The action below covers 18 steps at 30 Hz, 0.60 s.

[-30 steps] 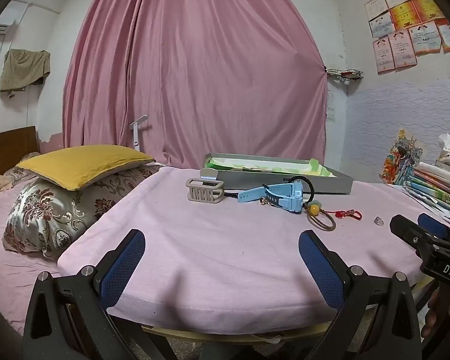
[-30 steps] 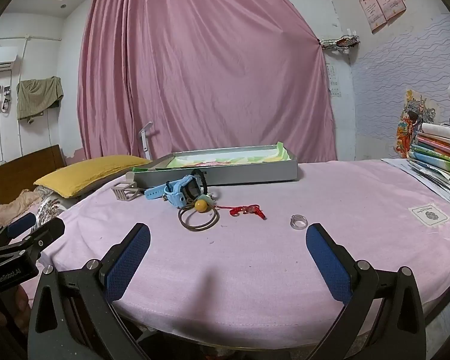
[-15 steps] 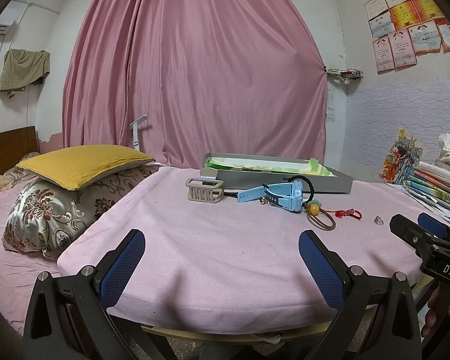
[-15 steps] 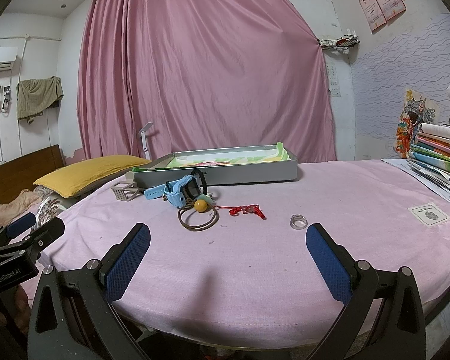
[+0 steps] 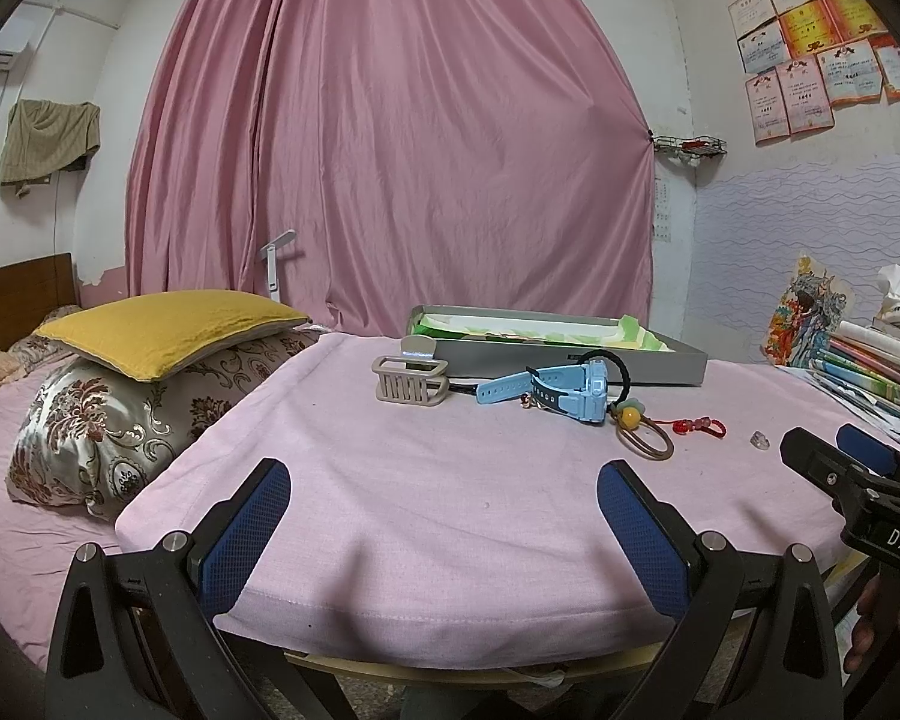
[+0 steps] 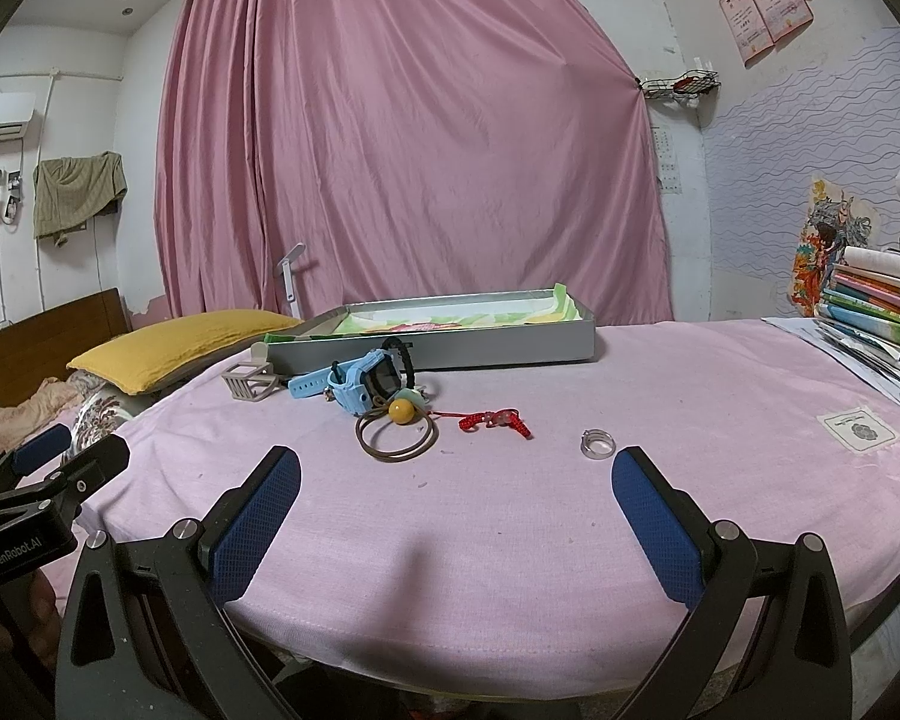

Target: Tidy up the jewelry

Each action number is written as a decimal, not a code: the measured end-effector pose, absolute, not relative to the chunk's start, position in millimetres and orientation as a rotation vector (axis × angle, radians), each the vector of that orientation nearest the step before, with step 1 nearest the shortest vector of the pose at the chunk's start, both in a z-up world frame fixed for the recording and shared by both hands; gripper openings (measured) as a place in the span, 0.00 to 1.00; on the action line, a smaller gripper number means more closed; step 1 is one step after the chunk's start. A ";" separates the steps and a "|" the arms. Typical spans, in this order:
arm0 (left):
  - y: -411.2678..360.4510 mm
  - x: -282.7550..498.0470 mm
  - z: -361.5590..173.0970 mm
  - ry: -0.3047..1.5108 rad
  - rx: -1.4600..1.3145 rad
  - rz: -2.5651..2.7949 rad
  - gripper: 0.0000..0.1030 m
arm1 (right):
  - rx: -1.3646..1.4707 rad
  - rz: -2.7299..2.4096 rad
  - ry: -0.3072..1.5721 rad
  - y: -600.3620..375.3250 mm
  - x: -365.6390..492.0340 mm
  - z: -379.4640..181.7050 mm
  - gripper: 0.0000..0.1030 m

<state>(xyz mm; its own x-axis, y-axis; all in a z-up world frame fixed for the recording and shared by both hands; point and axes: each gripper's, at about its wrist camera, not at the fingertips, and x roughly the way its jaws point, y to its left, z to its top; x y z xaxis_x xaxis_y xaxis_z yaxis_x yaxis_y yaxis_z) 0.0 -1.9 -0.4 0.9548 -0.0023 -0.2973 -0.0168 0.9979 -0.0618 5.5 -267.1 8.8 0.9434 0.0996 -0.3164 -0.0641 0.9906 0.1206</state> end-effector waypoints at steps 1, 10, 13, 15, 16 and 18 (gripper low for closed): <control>-1.8 0.1 -0.4 0.302 -0.064 0.007 1.00 | 0.109 0.083 0.328 -266.6 6.1 8.5 0.99; -1.9 1.2 -1.1 0.305 -0.062 0.006 1.00 | 0.110 0.083 0.331 -267.2 7.0 7.4 0.99; -2.0 1.2 -1.3 0.305 -0.062 0.006 1.00 | 0.110 0.083 0.332 -267.4 7.0 7.0 0.99; -2.1 1.3 -1.4 0.307 -0.063 0.006 1.00 | 0.110 0.083 0.332 -266.2 8.4 6.0 0.99; -1.0 0.4 -0.7 0.306 -0.062 0.006 1.00 | 0.110 0.083 0.333 -265.4 8.6 6.1 0.99; -0.2 -0.2 -0.3 0.306 -0.061 0.007 1.00 | 0.111 0.082 0.332 -265.6 8.4 6.0 0.99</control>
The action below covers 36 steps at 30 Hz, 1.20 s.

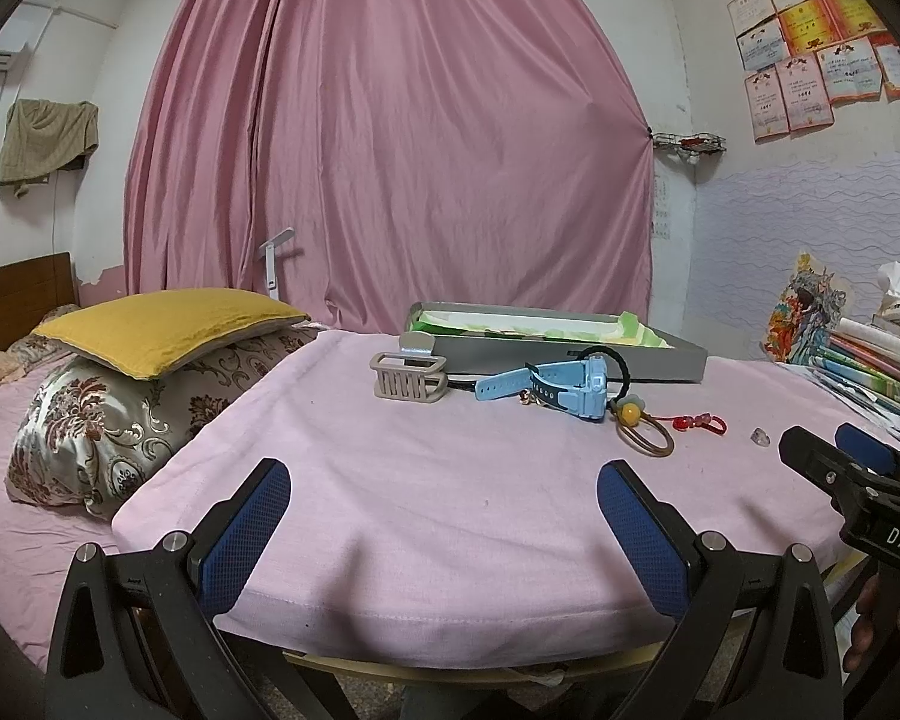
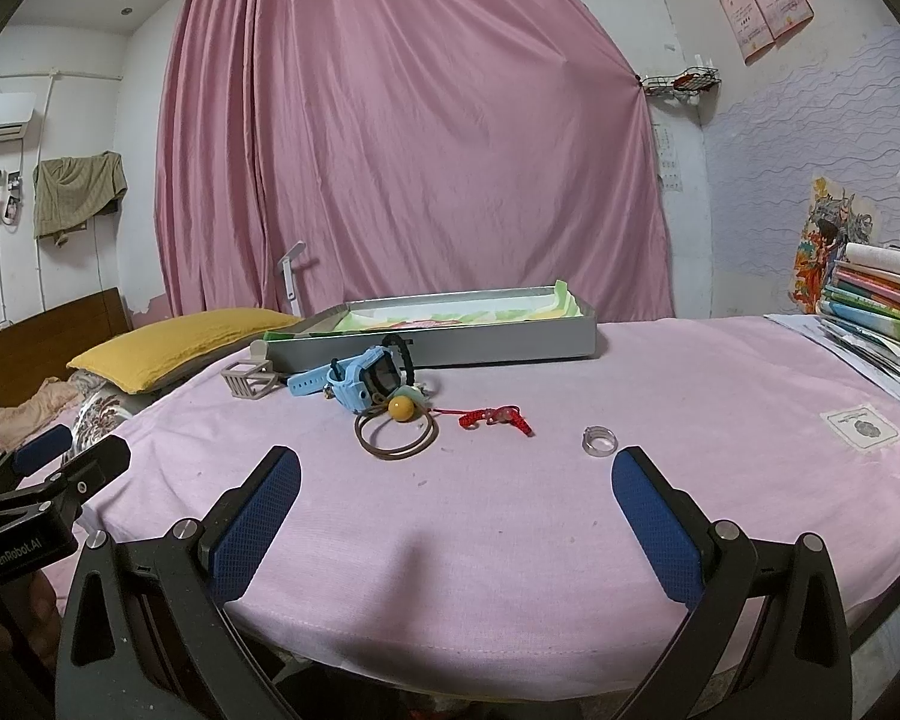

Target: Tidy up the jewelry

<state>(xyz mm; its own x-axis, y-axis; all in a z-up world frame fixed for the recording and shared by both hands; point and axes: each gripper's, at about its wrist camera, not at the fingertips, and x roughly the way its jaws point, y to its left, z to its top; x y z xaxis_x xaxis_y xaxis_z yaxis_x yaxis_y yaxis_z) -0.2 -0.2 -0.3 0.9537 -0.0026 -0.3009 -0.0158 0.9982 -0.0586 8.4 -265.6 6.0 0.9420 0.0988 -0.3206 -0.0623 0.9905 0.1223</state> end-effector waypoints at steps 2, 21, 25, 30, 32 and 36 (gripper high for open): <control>0.2 -0.2 -0.4 0.306 -0.062 0.005 1.00 | 0.110 0.083 0.333 -265.4 8.6 6.1 0.99; -0.3 0.1 -2.5 0.309 -0.061 0.006 1.00 | 0.110 0.084 0.335 -266.4 9.2 6.2 0.99; -0.1 3.4 -10.1 0.311 -0.060 0.006 1.00 | 0.110 0.084 0.336 -264.5 10.6 2.2 0.99; -0.5 3.9 -14.2 0.316 -0.060 0.006 1.00 | 0.107 0.080 0.344 -262.9 12.4 -0.7 0.99; -1.3 4.2 -16.5 0.319 -0.059 0.005 1.00 | 0.109 0.082 0.345 -262.6 13.1 -2.2 0.99; -1.6 4.7 -17.6 0.321 -0.061 0.004 1.00 | 0.109 0.089 0.347 -262.8 13.7 -2.7 0.99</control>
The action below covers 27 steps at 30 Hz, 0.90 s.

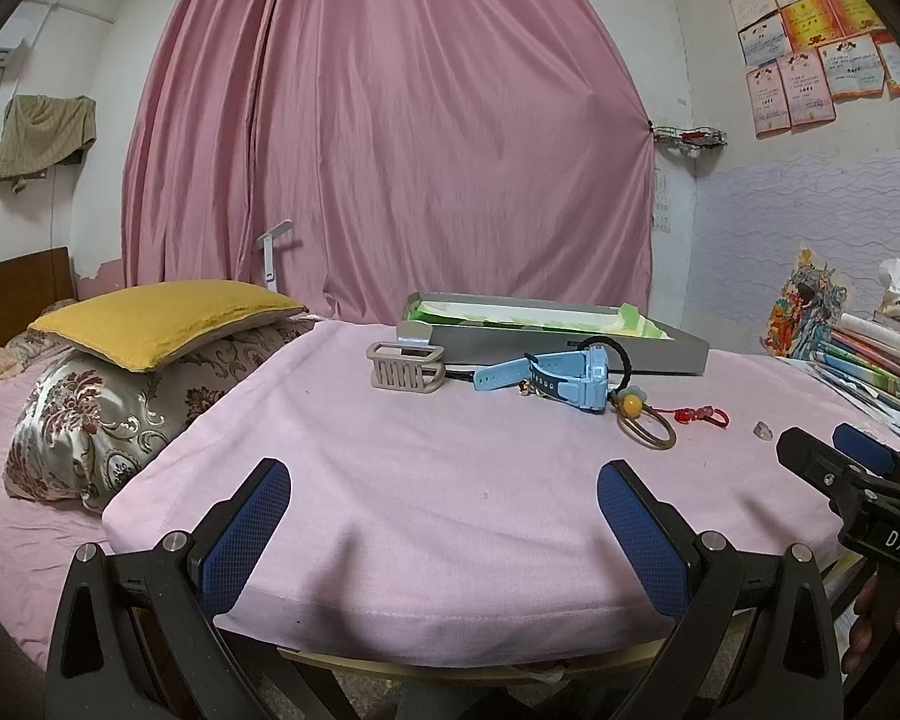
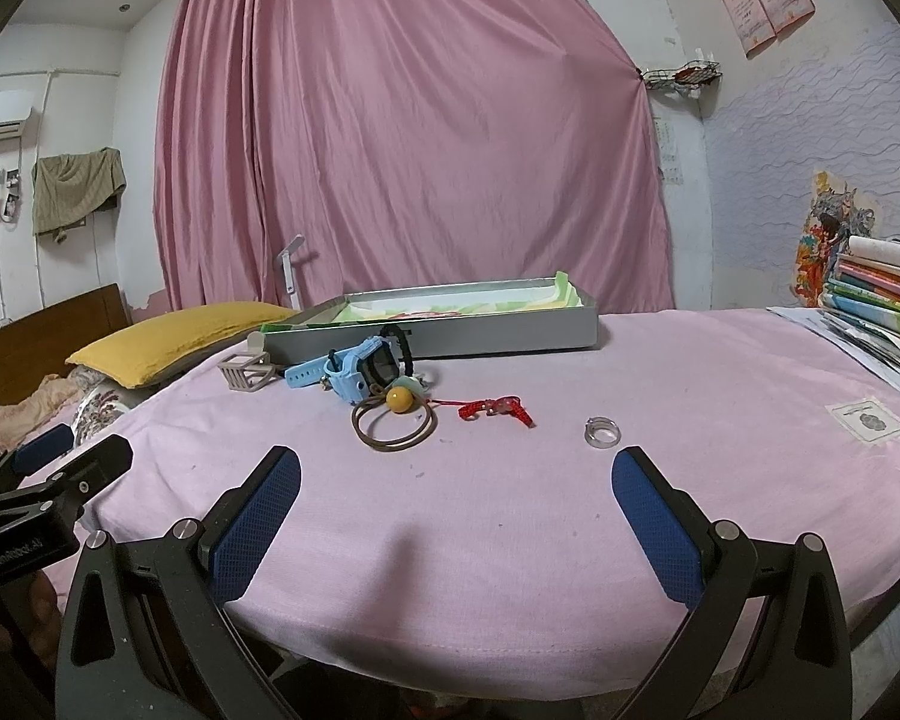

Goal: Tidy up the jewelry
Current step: 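Grasp the silver ring with the right tool while the left tool grasps the yellow-bead hair tie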

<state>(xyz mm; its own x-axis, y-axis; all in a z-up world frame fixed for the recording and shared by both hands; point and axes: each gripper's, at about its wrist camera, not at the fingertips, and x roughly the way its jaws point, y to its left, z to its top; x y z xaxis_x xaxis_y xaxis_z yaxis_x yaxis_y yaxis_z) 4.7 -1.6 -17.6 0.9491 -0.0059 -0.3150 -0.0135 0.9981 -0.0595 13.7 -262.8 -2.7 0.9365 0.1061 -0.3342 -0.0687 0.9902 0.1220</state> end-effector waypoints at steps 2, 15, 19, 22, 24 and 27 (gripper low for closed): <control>-2.3 7.1 -17.5 0.322 -0.061 0.002 1.00 | 0.106 0.090 0.347 -263.5 15.1 -2.5 0.99; -26.5 48.0 4.1 0.404 -0.140 -0.166 1.00 | 0.034 0.093 0.354 -303.4 35.8 26.9 0.99; -35.7 68.9 7.0 0.453 -0.191 -0.197 1.00 | 0.027 0.094 0.381 -314.8 48.6 34.5 0.99; -43.6 82.3 7.4 0.483 -0.209 -0.212 1.00 | 0.044 0.100 0.415 -321.5 61.9 34.6 0.97; -48.4 90.0 6.2 0.509 -0.215 -0.226 0.98 | 0.056 0.104 0.447 -322.8 70.0 31.5 0.87; -55.6 102.4 2.5 0.565 -0.224 -0.254 0.89 | 0.082 0.105 0.519 -322.2 83.7 20.3 0.73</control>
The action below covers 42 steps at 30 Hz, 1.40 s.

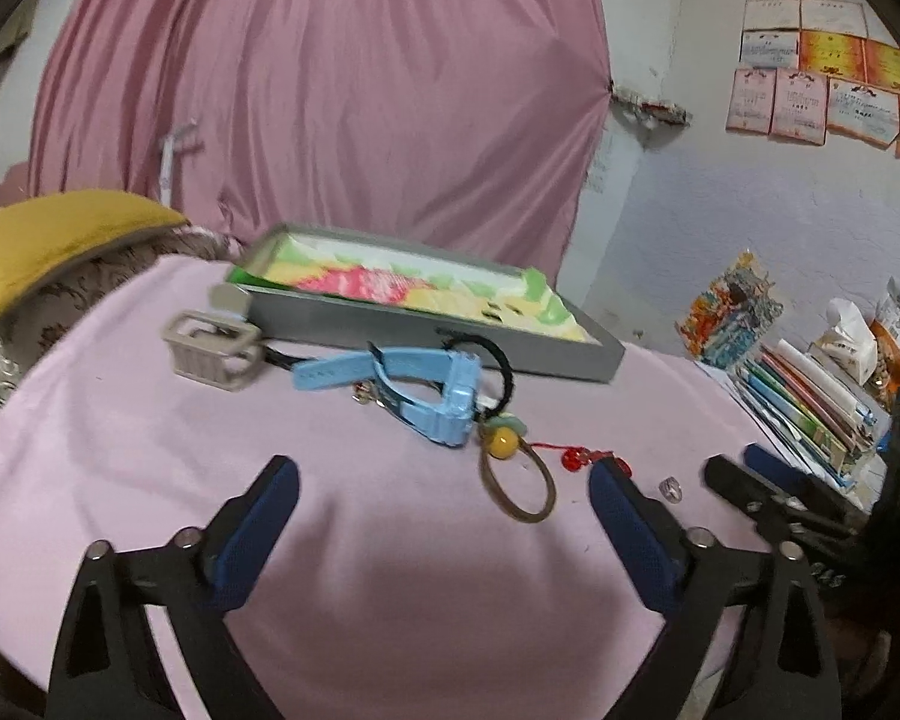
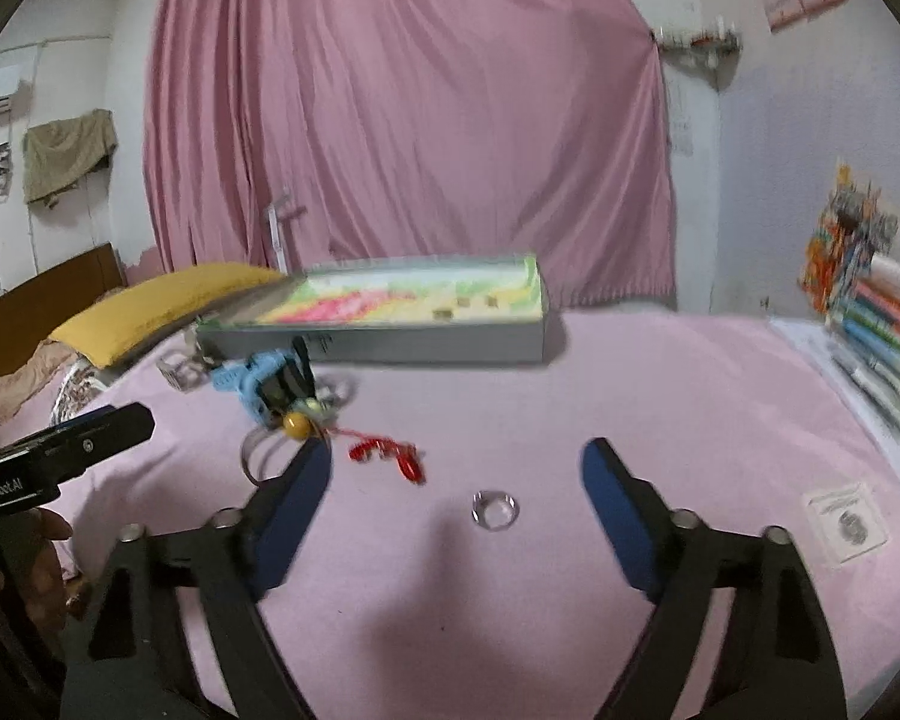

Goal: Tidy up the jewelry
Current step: 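Grasp the silver ring with the right tool while the left tool grasps the yellow-bead hair tie, then carry the ring and hair tie over the painted tray with both tools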

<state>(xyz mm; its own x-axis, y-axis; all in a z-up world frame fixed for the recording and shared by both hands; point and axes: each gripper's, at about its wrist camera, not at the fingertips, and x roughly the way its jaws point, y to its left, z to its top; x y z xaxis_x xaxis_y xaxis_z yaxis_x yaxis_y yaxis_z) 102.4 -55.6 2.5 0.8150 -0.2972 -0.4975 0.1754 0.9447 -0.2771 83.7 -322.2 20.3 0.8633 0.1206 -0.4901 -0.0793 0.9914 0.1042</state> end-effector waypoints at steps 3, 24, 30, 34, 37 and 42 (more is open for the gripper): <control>-61.5 116.5 -2.7 0.633 -0.243 -0.286 0.80 | 0.114 0.109 0.600 -323.4 96.0 6.9 0.60; -83.4 159.3 -22.3 0.834 -0.239 -0.362 0.23 | 0.106 0.057 0.735 -318.6 116.9 -14.2 0.19; -87.0 163.9 -23.2 0.865 -0.236 -0.364 0.07 | 0.113 0.073 0.727 -318.5 113.8 -13.8 0.18; -85.1 160.5 -24.6 0.865 -0.248 -0.374 0.03 | 0.105 0.076 0.718 -316.7 111.0 -14.5 0.18; -86.0 152.5 -22.0 0.850 -0.234 -0.397 0.03 | 0.110 0.097 0.712 -314.6 106.1 -14.2 0.18; -86.2 133.6 -13.5 0.805 -0.197 -0.436 0.03 | 0.134 0.138 0.685 -307.9 93.5 -13.1 0.18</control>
<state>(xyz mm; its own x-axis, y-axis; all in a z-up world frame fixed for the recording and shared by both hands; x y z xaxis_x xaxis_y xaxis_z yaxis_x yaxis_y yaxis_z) 133.6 -86.2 -13.5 0.6105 -0.4489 -0.6525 0.3016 0.8936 -0.3326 93.5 -307.9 -13.1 0.7658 0.1711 -0.6199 -0.0829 0.9822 0.1688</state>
